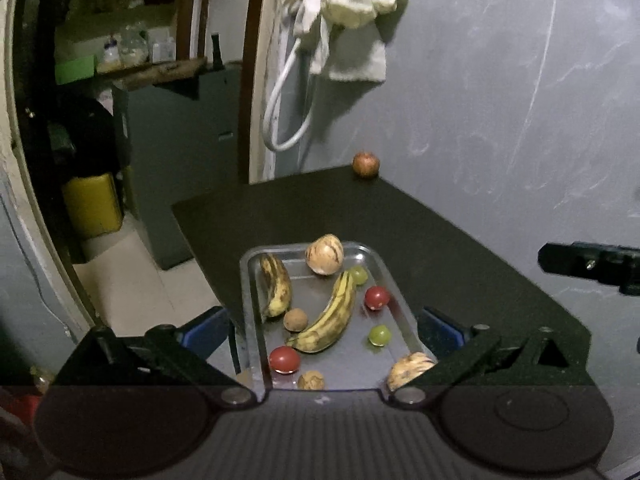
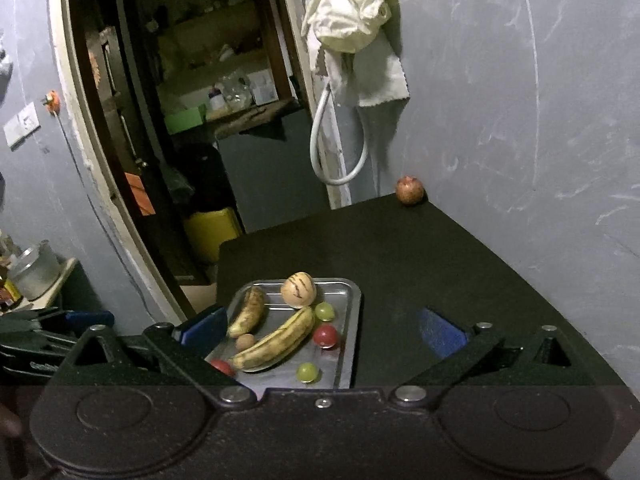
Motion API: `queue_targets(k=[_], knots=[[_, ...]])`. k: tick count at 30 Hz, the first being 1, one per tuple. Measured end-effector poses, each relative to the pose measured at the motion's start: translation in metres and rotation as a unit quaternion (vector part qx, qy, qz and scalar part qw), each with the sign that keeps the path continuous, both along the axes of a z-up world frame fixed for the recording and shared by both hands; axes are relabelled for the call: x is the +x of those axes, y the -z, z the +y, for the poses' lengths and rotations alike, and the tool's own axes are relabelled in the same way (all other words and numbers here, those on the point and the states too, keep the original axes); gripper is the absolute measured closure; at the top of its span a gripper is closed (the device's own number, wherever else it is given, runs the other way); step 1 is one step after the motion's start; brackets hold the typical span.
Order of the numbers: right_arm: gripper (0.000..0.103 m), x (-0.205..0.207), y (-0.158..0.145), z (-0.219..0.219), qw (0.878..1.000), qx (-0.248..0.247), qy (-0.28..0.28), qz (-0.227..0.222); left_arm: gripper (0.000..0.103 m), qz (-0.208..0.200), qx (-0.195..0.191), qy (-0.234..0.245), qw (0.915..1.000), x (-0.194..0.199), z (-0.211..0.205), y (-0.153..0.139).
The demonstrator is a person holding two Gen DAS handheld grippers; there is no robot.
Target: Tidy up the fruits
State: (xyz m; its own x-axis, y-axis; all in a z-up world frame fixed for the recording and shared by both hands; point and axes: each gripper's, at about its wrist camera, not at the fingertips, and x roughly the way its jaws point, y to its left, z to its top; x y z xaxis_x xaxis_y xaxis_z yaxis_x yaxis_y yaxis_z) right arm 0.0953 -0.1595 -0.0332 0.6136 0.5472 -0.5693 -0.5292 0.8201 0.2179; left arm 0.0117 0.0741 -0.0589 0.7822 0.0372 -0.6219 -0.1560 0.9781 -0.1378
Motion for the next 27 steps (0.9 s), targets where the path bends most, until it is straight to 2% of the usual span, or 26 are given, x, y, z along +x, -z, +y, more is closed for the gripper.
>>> queue_targets(k=[5, 16, 22, 27], knots=[[0.001, -0.028, -0.009, -0.006, 1.0, 0.005, 0.012, 0.005, 0.0, -0.007, -0.004, 0.015, 0.9999, -0.016, -0.006, -0.013], [0.001, -0.091, -0.001, -0.005, 0.996, -0.013, 0.081, 0.035, 0.0, 0.017, -0.031, 0.076, 0.9965, -0.038, -0.004, 0.011], [0.001, -0.123, 0.0, 0.006, 0.992, -0.038, 0.113, 0.035, 0.0, 0.026, -0.029, 0.093, 0.995, -0.058, 0.001, 0.021], [0.001, -0.145, -0.011, 0.012, 0.991, -0.044, 0.125, 0.022, 0.0, 0.026, 0.0, 0.094, 0.9953, -0.068, -0.006, 0.014]])
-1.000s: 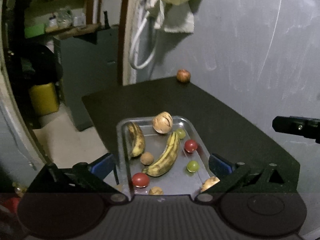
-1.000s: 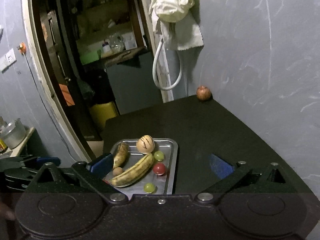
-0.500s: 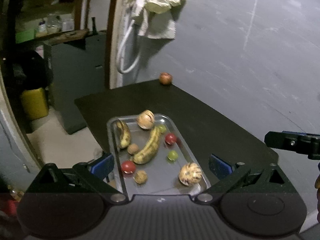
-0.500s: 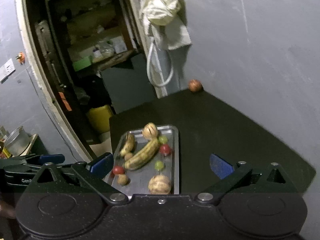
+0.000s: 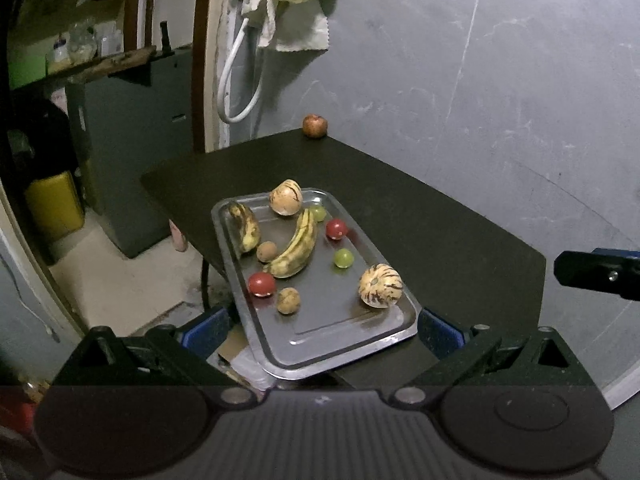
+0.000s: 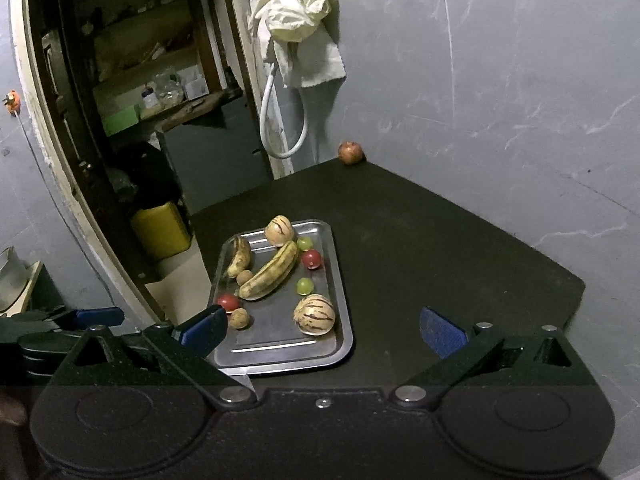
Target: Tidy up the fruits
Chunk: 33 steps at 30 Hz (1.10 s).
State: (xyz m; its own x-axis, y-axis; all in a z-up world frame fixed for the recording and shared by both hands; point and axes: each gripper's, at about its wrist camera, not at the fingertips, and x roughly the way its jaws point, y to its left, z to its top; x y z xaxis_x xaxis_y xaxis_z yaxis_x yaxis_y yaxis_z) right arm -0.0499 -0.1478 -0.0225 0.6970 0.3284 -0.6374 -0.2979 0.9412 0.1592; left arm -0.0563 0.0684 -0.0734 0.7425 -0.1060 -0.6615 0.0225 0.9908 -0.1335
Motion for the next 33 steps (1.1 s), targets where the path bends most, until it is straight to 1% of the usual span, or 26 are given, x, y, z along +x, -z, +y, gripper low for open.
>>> queue_targets(k=[2, 6, 10, 12, 14, 18, 23, 33], knots=[[0.001, -0.004, -0.003, 0.001, 1.0, 0.001, 0.001, -0.004, 0.0, -0.009, 0.0, 0.002, 1.0, -0.004, -0.001, -0.006], [0.001, -0.003, -0.008, -0.001, 1.0, 0.011, 0.0, -0.01, 0.0, -0.019, -0.014, -0.006, 0.9997, -0.006, 0.002, -0.016], [0.001, -0.003, -0.013, -0.003, 1.0, 0.013, -0.018, -0.022, 0.0, -0.033, -0.008, -0.027, 0.9991, -0.005, 0.001, -0.023], [0.001, -0.002, -0.016, -0.004, 0.999, 0.012, -0.023, -0.023, 0.0, -0.032, -0.004, -0.037, 0.9988, -0.004, -0.001, -0.025], [0.001, -0.001, -0.019, -0.006, 0.999, 0.016, -0.027, -0.028, 0.0, -0.032, 0.004, -0.035, 0.9989, -0.004, -0.004, -0.026], [0.001, -0.001, -0.016, -0.01, 0.999, 0.021, -0.022, -0.024, 0.0, -0.022, 0.018, -0.033, 0.999, -0.003, -0.009, -0.023], [0.001, -0.001, -0.011, -0.011, 0.999, 0.025, -0.02, -0.018, 0.0, -0.012, 0.022, -0.032, 0.9992, -0.004, -0.008, -0.017], [0.001, -0.003, -0.011, -0.009, 0.999, 0.024, -0.023, -0.022, 0.0, -0.016, 0.025, -0.03, 0.9991, -0.007, -0.008, -0.017]])
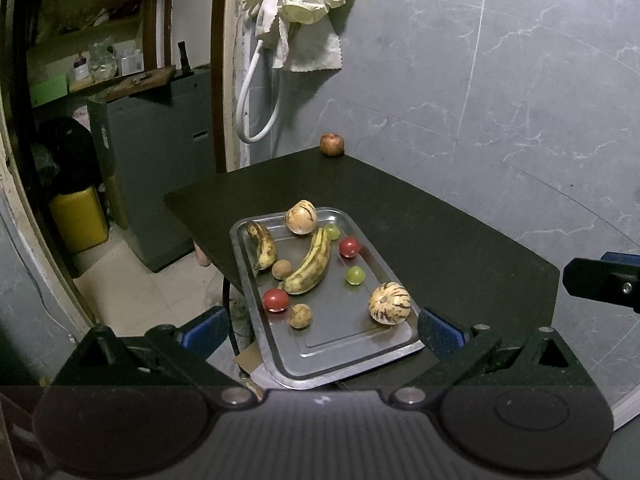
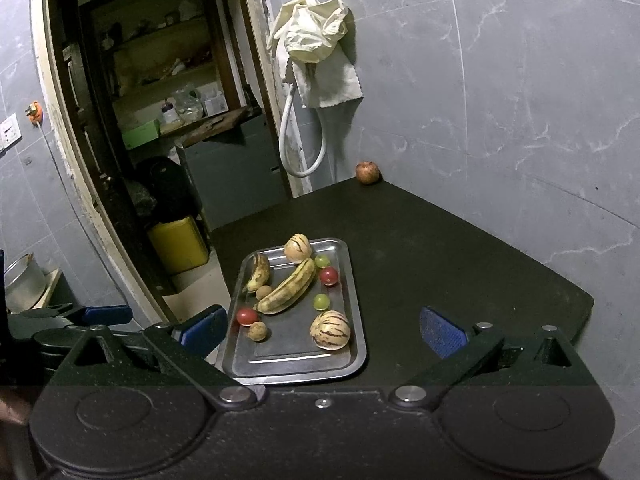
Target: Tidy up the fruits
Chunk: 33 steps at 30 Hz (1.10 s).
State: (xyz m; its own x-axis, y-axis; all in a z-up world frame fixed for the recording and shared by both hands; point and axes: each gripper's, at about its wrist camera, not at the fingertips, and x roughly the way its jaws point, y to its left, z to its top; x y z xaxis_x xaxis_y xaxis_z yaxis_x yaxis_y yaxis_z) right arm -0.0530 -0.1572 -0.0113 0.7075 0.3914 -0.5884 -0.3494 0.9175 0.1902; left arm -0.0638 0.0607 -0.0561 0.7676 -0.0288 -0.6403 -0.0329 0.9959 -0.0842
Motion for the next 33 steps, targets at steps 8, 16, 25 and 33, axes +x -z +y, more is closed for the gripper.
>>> queue_targets(k=[8, 16, 25, 33], knots=[[0.001, 0.0002, 0.0005, 0.0001, 1.0, -0.001, 0.0, 0.0, 0.0, 0.0, 0.002, 0.0, 1.0, 0.0005, 0.0001, -0.0005], [0.001, 0.0013, 0.0005, -0.0002, 1.0, 0.0, -0.001, -0.001, 0.0, 0.002, 0.001, 0.0, 1.0, 0.0006, 0.0052, -0.0015], [0.001, 0.0014, 0.0007, -0.0001, 1.0, 0.0, 0.0, 0.0, 0.0, 0.001, -0.002, 0.0, 1.0, 0.0008, 0.0059, -0.0012], [0.001, 0.0017, 0.0013, 0.0001, 1.0, 0.0, -0.001, 0.0, 0.0, -0.008, -0.007, 0.006, 0.9999, 0.0003, 0.0034, -0.0019]])
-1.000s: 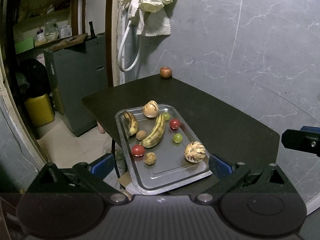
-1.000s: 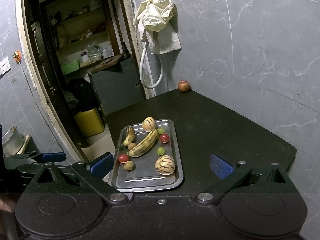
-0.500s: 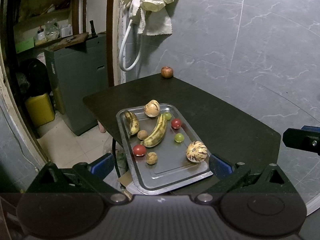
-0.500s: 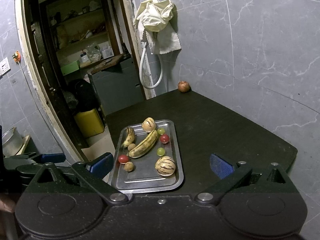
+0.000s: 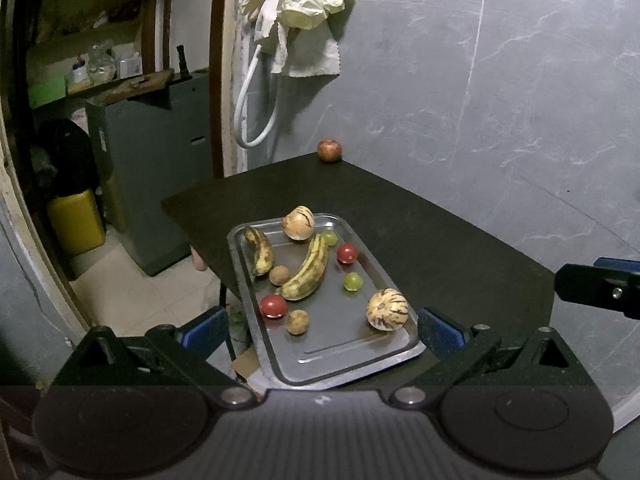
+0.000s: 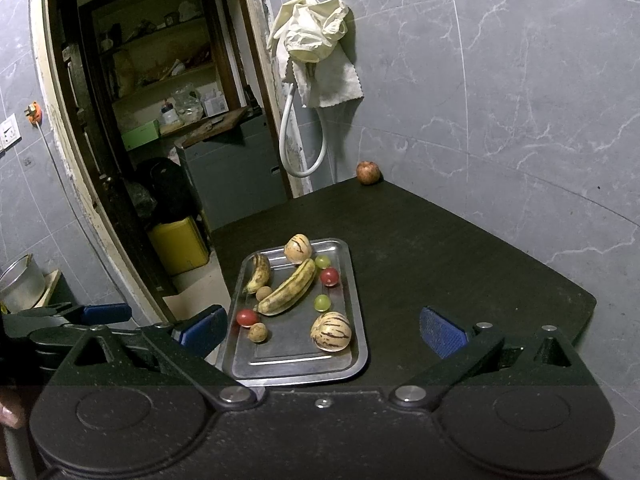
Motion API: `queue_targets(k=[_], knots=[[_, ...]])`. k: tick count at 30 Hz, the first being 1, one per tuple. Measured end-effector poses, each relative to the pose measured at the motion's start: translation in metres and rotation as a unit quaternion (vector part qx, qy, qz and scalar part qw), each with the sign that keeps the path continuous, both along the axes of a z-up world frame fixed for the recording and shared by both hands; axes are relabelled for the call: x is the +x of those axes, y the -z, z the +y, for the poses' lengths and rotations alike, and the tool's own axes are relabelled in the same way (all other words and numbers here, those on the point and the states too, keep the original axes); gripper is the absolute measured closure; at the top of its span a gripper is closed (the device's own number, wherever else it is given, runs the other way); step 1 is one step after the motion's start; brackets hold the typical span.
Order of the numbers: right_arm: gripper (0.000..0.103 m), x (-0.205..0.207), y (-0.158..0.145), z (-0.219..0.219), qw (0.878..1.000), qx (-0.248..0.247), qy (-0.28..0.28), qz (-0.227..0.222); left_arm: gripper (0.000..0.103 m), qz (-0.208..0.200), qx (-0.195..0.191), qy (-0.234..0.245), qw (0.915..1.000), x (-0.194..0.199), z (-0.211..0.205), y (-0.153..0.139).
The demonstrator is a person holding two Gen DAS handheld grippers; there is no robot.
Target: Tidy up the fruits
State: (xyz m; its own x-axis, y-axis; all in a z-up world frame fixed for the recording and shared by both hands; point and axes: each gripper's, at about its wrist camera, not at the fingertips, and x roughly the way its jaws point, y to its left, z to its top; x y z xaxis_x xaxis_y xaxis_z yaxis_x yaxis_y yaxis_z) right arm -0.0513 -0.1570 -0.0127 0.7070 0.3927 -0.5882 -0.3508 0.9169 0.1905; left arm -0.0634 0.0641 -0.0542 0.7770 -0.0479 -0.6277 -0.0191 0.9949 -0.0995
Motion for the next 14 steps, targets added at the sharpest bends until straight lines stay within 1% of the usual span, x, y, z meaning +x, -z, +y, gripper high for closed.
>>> queue_targets(k=[2, 5, 9, 14], knots=[[0.001, -0.0001, 0.0, -0.0001, 1.0, 0.0, 0.0, 0.0, 0.0, 0.001, -0.002, -0.011, 0.9999, 0.0004, 0.0014, -0.0006], [0.001, 0.0003, 0.0002, -0.0003, 1.0, 0.0, 0.0, 0.0, 0.0, 0.002, 0.007, -0.022, 0.9997, 0.0012, 0.002, -0.0005], [0.001, 0.0002, 0.0002, 0.0, 1.0, 0.001, 0.002, 0.001, 0.0, 0.007, 0.019, -0.023, 0.9995, 0.0015, 0.0003, 0.0012], [0.001, -0.0003, 0.0003, 0.0005, 1.0, 0.001, 0.002, 0.001, 0.0, 0.02, 0.012, -0.02, 0.9995, 0.0029, 0.0032, 0.005]])
